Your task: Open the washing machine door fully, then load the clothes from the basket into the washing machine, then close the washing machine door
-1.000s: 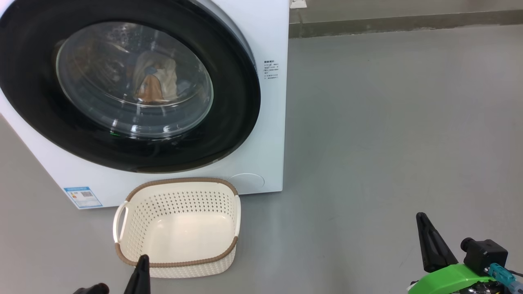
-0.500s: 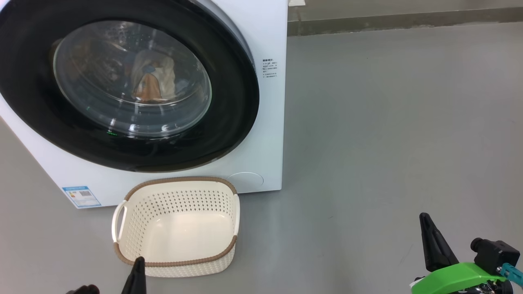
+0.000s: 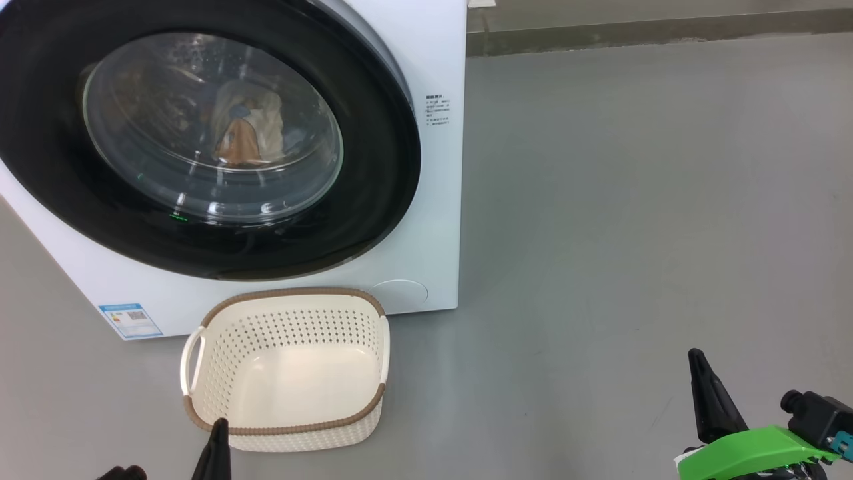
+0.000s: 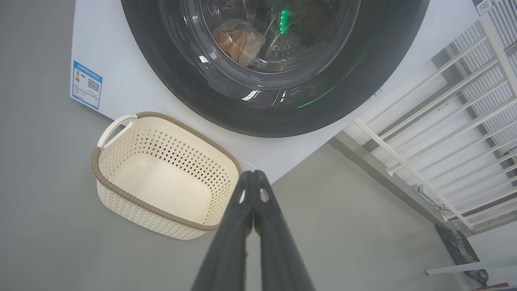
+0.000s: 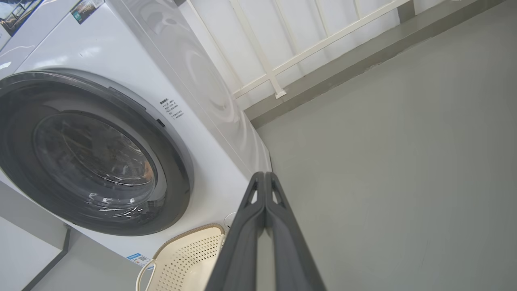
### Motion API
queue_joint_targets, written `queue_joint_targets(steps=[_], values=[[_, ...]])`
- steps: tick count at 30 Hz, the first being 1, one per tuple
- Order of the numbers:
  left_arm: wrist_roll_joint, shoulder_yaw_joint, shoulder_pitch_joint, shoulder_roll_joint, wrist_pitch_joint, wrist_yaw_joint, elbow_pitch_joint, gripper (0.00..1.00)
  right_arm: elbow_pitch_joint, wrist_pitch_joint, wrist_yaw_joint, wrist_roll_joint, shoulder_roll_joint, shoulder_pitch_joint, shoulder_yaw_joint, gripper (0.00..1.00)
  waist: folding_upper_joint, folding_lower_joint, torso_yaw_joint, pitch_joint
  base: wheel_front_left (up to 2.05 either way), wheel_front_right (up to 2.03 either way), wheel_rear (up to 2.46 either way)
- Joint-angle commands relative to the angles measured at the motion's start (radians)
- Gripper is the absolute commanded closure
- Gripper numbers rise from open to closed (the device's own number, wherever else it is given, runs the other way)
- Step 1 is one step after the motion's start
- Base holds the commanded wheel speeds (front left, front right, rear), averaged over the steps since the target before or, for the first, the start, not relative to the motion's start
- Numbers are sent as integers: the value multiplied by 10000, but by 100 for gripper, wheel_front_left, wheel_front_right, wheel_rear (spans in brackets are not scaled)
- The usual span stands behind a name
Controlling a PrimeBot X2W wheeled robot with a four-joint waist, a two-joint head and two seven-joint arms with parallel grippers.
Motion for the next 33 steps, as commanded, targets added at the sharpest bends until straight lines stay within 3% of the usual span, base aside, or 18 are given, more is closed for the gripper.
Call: queue_joint_targets(steps=[1, 33], values=[[-222, 187, -504, 144, 57, -8, -266, 100, -277, 48, -18, 328, -83, -359, 48, 100, 0, -1, -4, 3, 0, 0, 0], [-3137, 677, -812, 193, 950, -16, -322, 100, -262, 964, -33, 3990, -103, -461, 66, 100, 0, -1, -91, 91, 0, 0, 0]])
